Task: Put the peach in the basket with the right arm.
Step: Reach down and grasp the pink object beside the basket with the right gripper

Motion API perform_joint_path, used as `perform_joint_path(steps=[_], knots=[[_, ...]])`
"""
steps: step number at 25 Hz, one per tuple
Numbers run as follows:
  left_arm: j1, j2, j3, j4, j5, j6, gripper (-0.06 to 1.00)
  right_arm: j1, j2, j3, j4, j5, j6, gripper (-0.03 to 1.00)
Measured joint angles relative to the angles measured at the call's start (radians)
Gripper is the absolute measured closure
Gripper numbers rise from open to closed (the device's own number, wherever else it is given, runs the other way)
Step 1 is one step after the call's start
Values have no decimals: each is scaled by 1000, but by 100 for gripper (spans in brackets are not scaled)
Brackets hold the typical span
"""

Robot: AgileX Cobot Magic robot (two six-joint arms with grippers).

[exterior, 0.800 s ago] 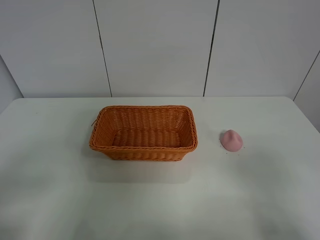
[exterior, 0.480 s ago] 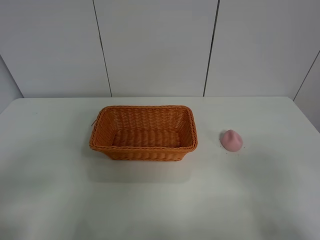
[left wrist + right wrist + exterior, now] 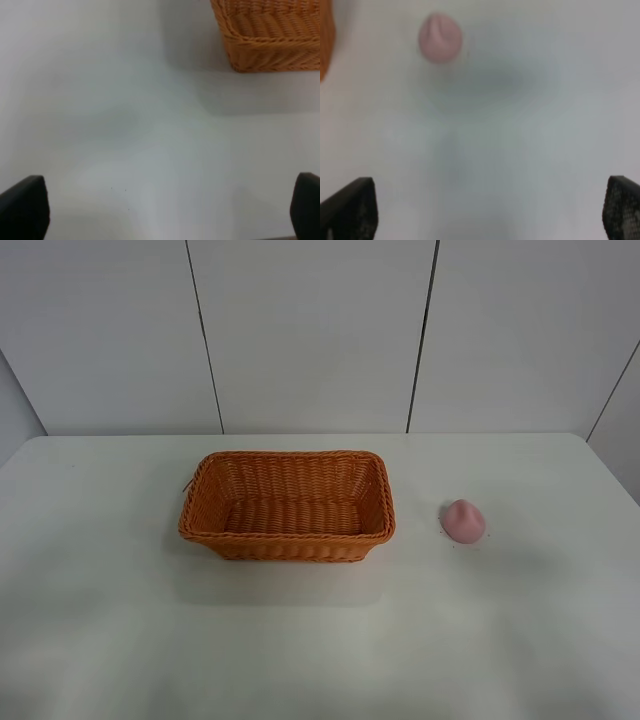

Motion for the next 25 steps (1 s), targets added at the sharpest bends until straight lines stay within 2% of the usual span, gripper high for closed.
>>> perform_joint_path(steps=[7,15,21,25], knots=[[0,0,0,0,0,0,-4,0,481,-187,0,-9,0,27],[0,0,0,0,0,0,-4,0,999,-497,0,-14,0,27],[0,0,0,0,0,0,-4,0,1304,-759,0,2,-11,27],[0,0,0,0,0,0,-4,8,1437,-871,19,14,-25,27]])
